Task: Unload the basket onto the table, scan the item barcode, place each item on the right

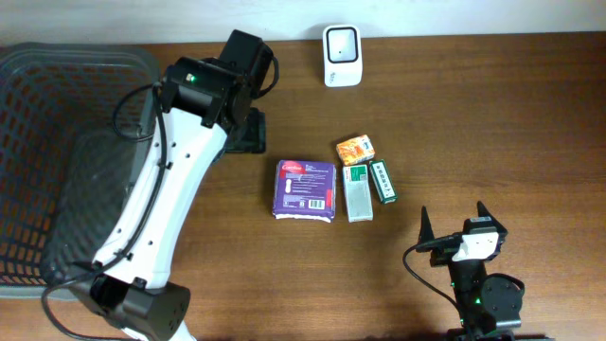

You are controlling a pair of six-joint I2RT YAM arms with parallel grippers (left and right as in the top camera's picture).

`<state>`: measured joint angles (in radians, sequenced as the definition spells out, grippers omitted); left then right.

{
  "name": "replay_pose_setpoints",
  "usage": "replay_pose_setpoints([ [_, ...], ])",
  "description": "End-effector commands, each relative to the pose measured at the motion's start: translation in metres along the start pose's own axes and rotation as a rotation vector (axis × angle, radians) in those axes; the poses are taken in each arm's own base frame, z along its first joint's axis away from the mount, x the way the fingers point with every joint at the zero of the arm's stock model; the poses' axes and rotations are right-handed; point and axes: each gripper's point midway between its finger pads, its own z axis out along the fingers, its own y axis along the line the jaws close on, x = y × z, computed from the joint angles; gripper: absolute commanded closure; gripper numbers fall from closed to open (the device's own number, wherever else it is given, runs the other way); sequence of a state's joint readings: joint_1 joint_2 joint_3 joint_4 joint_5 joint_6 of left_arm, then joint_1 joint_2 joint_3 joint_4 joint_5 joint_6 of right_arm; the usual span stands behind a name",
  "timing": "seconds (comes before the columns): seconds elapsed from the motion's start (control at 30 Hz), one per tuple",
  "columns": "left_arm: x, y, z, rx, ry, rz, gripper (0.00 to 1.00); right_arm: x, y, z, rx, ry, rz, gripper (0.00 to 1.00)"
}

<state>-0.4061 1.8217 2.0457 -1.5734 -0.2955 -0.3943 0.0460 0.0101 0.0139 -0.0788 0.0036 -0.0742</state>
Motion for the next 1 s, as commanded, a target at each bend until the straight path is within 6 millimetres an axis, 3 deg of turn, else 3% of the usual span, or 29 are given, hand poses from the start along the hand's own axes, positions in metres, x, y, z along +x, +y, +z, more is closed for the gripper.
replay_pose_setpoints([
  [0.0, -0.009, 0.039, 0.005, -0.144, -0.026, -0.08, 0.16, 0.003, 0.0, 0.0, 0.002, 0.006, 0.01, 0.01],
  [0.1, -0.011, 0.082, 0.014, -0.185, 0.01, -0.183, 0.16, 0.003, 0.0, 0.0, 0.002, 0.006, 0.01, 0.01],
  [0.33, -0.013, 0.115, 0.021, -0.21, 0.021, -0.274, 0.13, 0.003, 0.0, 0.0, 0.002, 0.006, 0.01, 0.02],
  [0.4, -0.012, 0.113, 0.021, -0.187, 0.029, -0.28, 0.13, 0.003, 0.0, 0.0, 0.002, 0.006, 0.01, 0.02],
  [0.5, -0.015, 0.087, 0.011, -0.033, 0.03, -0.23, 0.1, 0.003, 0.0, 0.0, 0.002, 0.006, 0.01, 0.01],
  [0.53, -0.022, 0.071, -0.009, 0.057, -0.018, -0.225, 0.1, 0.003, 0.0, 0.0, 0.002, 0.006, 0.01, 0.02],
  [0.6, -0.033, 0.019, -0.061, 0.322, -0.125, -0.171, 0.09, 0.003, 0.0, 0.0, 0.002, 0.006, 0.01, 0.02],
  [0.63, -0.029, -0.011, -0.079, 0.391, -0.153, -0.103, 0.01, 0.003, 0.0, 0.0, 0.002, 0.006, 0.01, 0.01],
  [0.73, 0.0, -0.09, -0.098, 0.457, -0.158, 0.115, 0.01, 0.003, 0.0, 0.0, 0.002, 0.006, 0.01, 0.02],
  [0.77, 0.007, -0.099, -0.096, 0.394, -0.173, 0.161, 0.01, 0.003, 0.0, 0.0, 0.002, 0.006, 0.01, 0.02],
  [0.83, 0.015, -0.095, -0.085, 0.298, -0.13, 0.074, 0.01, 0.003, 0.0, 0.0, 0.002, 0.006, 0.01, 0.02],
  [0.97, 0.036, -0.09, -0.068, 0.241, -0.012, 0.098, 0.01, 0.003, 0.0, 0.0, 0.002, 0.006, 0.01, 0.02],
])
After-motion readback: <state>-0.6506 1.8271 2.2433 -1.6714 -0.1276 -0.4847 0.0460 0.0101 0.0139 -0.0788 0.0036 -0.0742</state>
